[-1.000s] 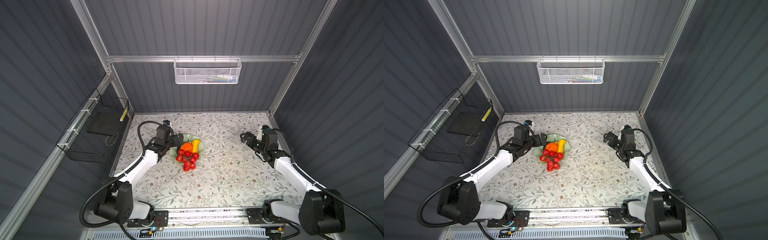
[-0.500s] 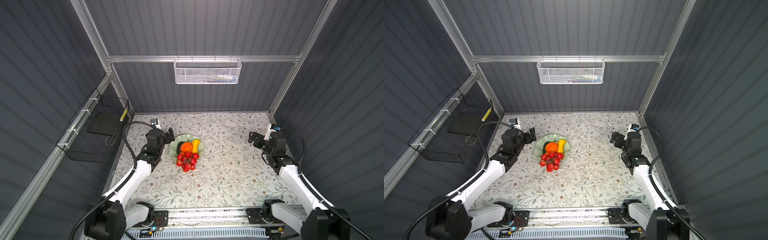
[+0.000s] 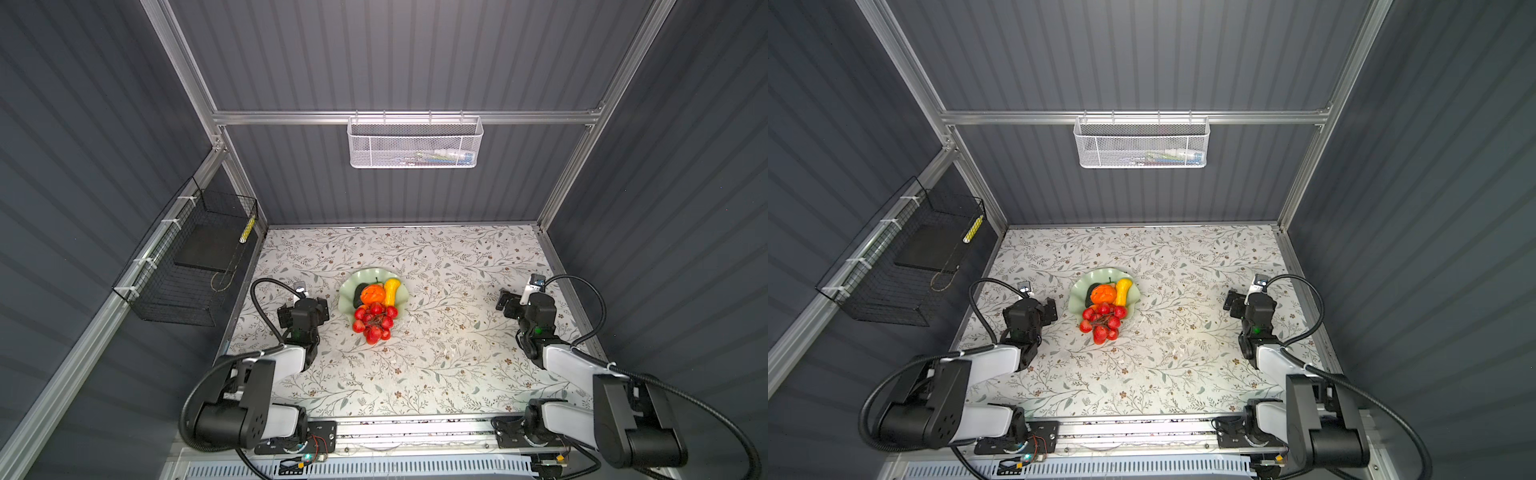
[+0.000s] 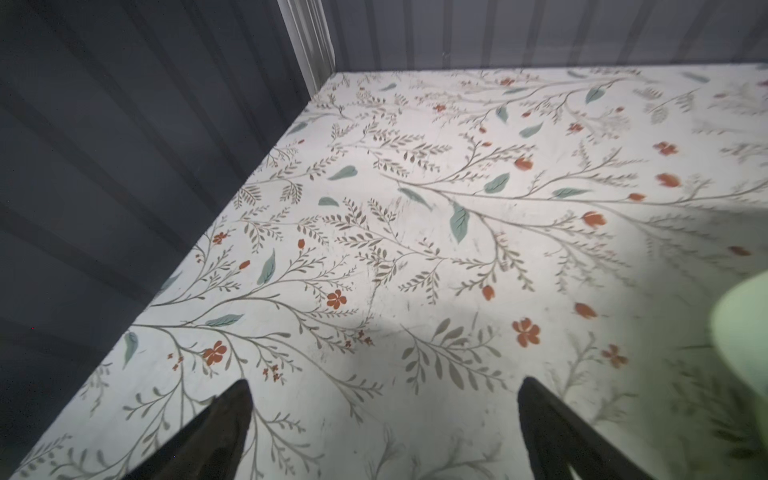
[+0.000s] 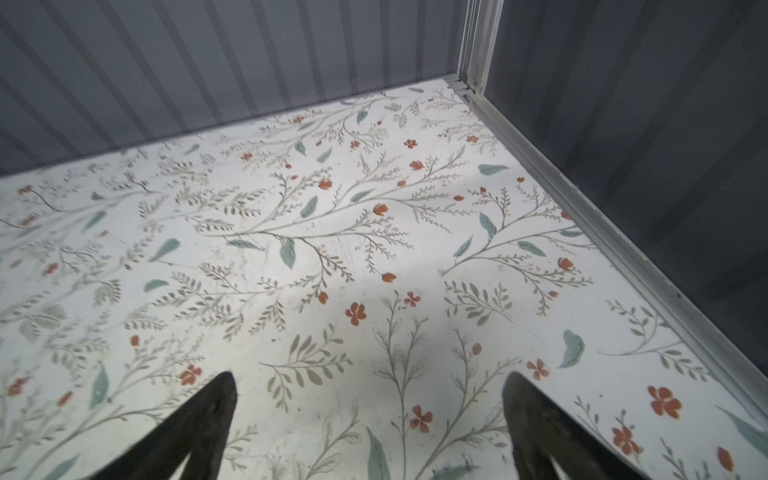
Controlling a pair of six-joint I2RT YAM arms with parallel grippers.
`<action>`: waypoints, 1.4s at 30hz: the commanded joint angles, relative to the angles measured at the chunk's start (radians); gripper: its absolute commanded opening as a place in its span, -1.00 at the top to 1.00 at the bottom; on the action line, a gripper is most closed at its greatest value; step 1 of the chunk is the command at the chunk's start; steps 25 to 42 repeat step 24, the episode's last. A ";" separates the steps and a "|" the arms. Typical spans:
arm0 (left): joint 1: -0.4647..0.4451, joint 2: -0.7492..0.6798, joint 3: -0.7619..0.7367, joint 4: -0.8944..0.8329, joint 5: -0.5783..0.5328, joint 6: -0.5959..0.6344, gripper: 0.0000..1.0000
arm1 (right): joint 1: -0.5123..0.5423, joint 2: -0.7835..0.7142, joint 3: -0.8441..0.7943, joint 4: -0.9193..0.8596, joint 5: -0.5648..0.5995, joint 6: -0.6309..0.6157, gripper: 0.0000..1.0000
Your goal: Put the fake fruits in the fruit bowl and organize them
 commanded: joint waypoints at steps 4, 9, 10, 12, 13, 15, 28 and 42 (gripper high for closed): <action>0.094 0.190 0.056 0.273 0.198 0.017 -1.00 | -0.067 0.136 -0.034 0.372 -0.089 -0.054 -0.98; 0.096 0.287 0.107 0.275 0.211 0.019 -0.99 | -0.063 0.194 0.011 0.339 -0.096 -0.064 -0.98; 0.096 0.302 0.105 0.314 0.212 0.032 -0.99 | -0.061 0.215 -0.011 0.416 -0.085 -0.068 -0.98; 0.096 0.290 0.106 0.281 0.216 0.022 -0.99 | -0.059 0.202 -0.016 0.409 -0.070 -0.060 -0.98; 0.095 0.293 0.107 0.285 0.212 0.024 -0.99 | -0.059 0.202 -0.004 0.384 -0.051 -0.051 -0.98; 0.095 0.298 0.105 0.297 0.211 0.026 -0.99 | -0.057 0.211 -0.004 0.400 -0.089 -0.070 -0.98; 0.094 0.295 0.109 0.289 0.214 0.029 -0.99 | -0.065 0.212 0.011 0.372 -0.167 -0.088 -0.98; 0.094 0.295 0.109 0.289 0.214 0.029 -0.99 | -0.065 0.212 0.011 0.372 -0.167 -0.088 -0.98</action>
